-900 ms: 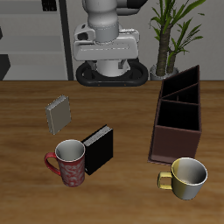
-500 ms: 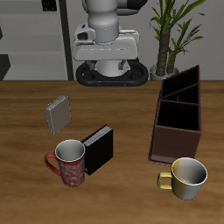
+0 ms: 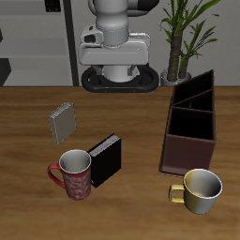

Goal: Place the black book into the left desk caddy's right compartment

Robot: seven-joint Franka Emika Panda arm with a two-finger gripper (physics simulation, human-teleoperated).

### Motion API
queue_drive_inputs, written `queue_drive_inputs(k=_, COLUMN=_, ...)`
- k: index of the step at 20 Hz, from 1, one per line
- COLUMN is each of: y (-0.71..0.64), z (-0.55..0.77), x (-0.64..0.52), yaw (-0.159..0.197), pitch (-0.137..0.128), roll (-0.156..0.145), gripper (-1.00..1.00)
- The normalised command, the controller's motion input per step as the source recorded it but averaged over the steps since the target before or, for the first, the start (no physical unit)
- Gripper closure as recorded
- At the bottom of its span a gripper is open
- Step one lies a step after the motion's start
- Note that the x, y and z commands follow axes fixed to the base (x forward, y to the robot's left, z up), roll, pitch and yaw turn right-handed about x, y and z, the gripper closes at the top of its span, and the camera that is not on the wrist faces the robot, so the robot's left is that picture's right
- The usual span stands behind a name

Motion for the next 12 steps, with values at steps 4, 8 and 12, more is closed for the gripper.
queue_drive_inputs(k=4, y=-0.07, z=0.04, x=0.14, yaw=-0.005, pitch=-0.004, roll=-0.020, gripper=-1.00)
queue_drive_inputs(k=8, y=-0.25, z=0.08, x=0.32, yaw=-0.040, pitch=-0.008, roll=-0.107, gripper=-1.00)
queue_drive_inputs(k=12, y=-0.24, z=0.06, x=0.39, yaw=-0.056, pitch=0.003, roll=-0.069, gripper=-1.00)
